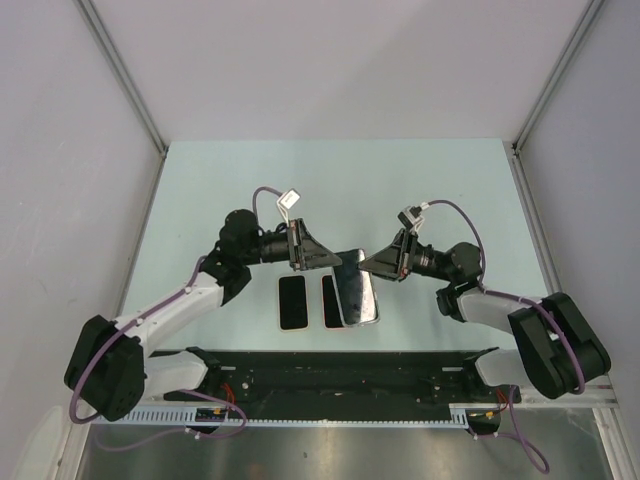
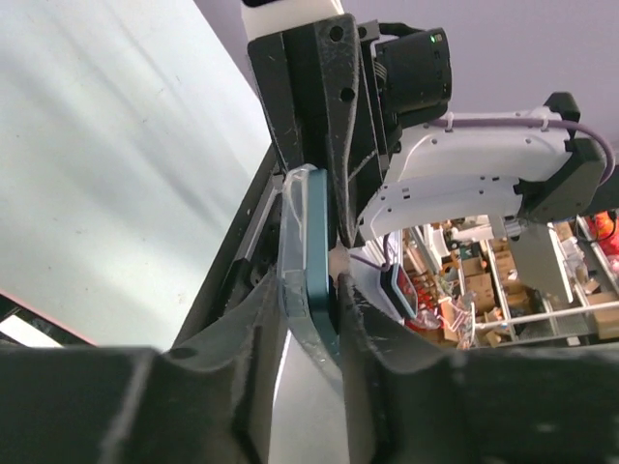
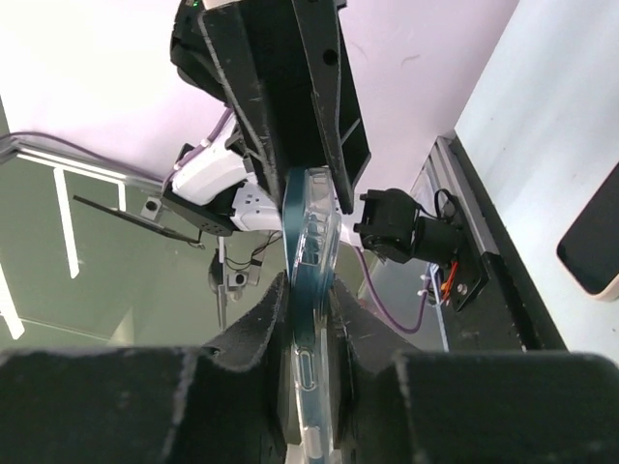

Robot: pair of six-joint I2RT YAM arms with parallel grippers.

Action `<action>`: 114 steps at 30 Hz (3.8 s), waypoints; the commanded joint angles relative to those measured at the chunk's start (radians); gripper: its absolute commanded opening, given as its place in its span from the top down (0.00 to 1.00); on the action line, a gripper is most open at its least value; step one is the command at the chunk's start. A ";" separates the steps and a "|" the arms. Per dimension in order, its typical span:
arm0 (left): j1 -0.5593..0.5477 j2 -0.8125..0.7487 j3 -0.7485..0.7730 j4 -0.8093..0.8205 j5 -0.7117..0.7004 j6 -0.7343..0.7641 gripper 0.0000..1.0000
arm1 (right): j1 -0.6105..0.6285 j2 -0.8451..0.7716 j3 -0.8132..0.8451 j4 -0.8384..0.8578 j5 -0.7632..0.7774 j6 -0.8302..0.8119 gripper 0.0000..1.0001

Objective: Put the phone into the phone case

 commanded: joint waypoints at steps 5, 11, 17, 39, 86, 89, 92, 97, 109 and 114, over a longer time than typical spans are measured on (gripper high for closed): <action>-0.003 0.032 0.006 0.011 0.030 0.016 0.93 | 0.006 0.037 0.042 0.314 0.011 0.027 0.60; -0.010 0.038 0.040 -0.132 -0.019 0.125 1.00 | 0.006 0.077 0.042 0.312 0.014 0.025 0.55; -0.008 0.005 0.056 -0.175 -0.026 0.153 0.61 | 0.006 0.082 0.042 0.314 0.011 0.008 0.96; -0.008 0.001 -0.009 -0.018 0.016 0.044 1.00 | 0.017 0.031 0.050 0.314 0.005 0.005 0.62; 0.009 -0.104 -0.127 0.173 0.010 -0.115 1.00 | 0.080 0.006 0.083 0.318 0.073 0.080 0.59; 0.009 -0.147 -0.095 0.019 -0.050 -0.025 1.00 | 0.078 0.014 0.082 0.317 0.077 0.074 0.61; 0.006 -0.173 -0.066 -0.087 -0.093 0.039 1.00 | 0.078 0.026 0.082 0.317 0.080 0.071 0.83; 0.004 -0.193 -0.049 -0.144 -0.104 0.072 1.00 | 0.078 0.026 0.083 0.318 0.096 0.051 1.00; 0.006 -0.167 -0.107 0.090 -0.037 -0.106 0.52 | 0.086 0.011 0.093 0.320 0.059 0.036 1.00; 0.003 -0.126 -0.119 0.184 0.002 -0.148 0.79 | 0.089 0.002 0.093 0.320 0.057 0.040 0.96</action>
